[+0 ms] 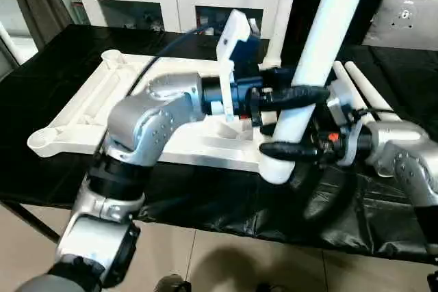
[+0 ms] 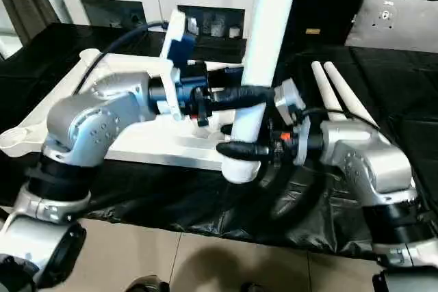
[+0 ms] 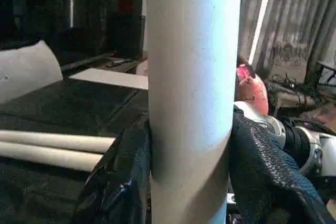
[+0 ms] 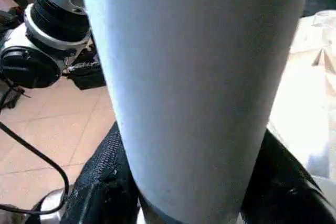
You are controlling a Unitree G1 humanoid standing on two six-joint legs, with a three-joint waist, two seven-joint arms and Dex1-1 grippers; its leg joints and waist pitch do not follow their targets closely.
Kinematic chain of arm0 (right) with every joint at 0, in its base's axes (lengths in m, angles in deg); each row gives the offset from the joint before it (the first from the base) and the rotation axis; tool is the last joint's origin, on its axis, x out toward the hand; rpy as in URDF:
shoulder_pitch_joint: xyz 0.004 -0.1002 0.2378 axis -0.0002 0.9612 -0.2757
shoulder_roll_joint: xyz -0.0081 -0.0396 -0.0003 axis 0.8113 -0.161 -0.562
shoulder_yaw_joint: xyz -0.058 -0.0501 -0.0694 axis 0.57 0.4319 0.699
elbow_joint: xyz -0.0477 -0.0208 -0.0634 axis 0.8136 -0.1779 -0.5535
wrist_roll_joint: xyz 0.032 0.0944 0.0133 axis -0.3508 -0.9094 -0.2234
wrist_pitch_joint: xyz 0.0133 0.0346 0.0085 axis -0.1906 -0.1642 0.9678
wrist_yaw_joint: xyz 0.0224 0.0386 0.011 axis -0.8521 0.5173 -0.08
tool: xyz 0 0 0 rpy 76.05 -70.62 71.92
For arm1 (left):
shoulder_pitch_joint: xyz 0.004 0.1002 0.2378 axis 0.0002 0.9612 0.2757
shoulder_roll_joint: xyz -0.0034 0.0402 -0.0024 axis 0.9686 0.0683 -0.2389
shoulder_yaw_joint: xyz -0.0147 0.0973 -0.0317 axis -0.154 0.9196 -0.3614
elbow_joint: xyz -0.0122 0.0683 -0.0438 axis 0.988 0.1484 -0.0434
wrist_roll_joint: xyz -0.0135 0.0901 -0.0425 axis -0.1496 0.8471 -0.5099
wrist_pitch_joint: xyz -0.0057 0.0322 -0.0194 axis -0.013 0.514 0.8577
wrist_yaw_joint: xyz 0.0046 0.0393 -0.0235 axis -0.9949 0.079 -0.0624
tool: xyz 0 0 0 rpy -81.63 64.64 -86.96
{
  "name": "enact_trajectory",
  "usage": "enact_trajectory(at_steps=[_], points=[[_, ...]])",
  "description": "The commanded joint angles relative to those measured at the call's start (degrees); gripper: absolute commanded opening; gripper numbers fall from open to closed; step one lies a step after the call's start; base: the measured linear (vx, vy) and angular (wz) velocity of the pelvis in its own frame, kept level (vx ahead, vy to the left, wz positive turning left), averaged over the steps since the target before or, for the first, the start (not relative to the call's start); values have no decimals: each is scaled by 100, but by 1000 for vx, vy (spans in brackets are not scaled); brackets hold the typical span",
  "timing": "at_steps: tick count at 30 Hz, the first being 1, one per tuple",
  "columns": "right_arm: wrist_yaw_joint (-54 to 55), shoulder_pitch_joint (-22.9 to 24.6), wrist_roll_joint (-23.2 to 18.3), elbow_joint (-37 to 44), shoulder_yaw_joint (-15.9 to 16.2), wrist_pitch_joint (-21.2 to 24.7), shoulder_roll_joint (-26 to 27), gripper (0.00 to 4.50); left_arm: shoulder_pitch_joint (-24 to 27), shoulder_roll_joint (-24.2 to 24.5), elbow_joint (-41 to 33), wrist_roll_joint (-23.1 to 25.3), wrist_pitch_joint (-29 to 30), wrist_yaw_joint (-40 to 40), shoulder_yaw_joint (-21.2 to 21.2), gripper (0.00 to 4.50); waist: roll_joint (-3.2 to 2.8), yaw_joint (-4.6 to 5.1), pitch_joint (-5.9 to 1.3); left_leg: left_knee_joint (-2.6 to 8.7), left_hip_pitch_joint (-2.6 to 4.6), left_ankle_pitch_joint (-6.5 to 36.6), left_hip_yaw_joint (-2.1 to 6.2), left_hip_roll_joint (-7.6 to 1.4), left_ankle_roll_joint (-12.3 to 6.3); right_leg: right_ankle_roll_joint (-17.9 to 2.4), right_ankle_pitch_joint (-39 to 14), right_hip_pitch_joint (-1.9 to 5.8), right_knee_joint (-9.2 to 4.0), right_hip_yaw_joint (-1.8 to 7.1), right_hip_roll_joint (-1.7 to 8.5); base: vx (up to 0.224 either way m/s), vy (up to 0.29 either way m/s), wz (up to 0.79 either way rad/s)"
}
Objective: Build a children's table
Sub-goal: Pick table leg
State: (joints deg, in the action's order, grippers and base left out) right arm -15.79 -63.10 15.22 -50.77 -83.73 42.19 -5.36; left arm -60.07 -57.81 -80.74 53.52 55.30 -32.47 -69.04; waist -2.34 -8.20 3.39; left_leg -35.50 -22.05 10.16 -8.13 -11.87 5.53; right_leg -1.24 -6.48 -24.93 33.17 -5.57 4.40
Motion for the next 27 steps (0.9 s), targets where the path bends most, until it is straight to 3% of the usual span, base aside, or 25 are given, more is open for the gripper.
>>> enact_trajectory(at_steps=[1, 5, 22, 23, 26, 27], points=[[53, -20, 11, 21, -12, 43, 12, 195, -44, -33, -284, -237, 207, 64, 22, 236, 122, -3, -508, 340, 11, 915, -107, 17, -479, -438, -2727, 428, -443, 101, 228, 0, 0, 0], [69, -20, 22, 10, -1, 40, 34, 195, -10, -151, -360, -390, 338, 15, 5, 250, 128, 6, -501, 340, 16, 943, -106, 15, -473, -417, -2793, 423, -455, 95, 229, 0, 0, 0], [495, -35, 199, -68, 114, -34, 440, 193, 154, -886, -569, -513, 298, -510, -43, 415, 119, 12, -497, 338, 9, 1004, -105, 28, -486, -301, -2890, 418, -502, 72, 216, 0, 0, 0], [541, -27, 142, -59, 66, -16, 485, 193, 159, -954, -519, -464, 152, -611, -120, 423, 97, 7, -500, 337, 12, 1008, -100, 27, -486, -313, -2873, 418, -495, 71, 216, 0, 0, 0], [595, -2, 24, -17, -29, 27, 536, 193, 131, -1132, -291, -494, -72, -911, -440, 428, 106, 13, -499, 329, -2, 1022, -111, 42, -508, -312, -2853, 427, -516, 62, 205, 0, 0, 0], [672, 48, -121, 70, -161, 112, 595, 193, 8, -1426, 103, -973, -232, -1229, -1146, 428, 97, 6, -497, 308, -17, 990, -128, 68, -528, -352, -2841, 431, -528, 54, 195, 0, 0, 0]])
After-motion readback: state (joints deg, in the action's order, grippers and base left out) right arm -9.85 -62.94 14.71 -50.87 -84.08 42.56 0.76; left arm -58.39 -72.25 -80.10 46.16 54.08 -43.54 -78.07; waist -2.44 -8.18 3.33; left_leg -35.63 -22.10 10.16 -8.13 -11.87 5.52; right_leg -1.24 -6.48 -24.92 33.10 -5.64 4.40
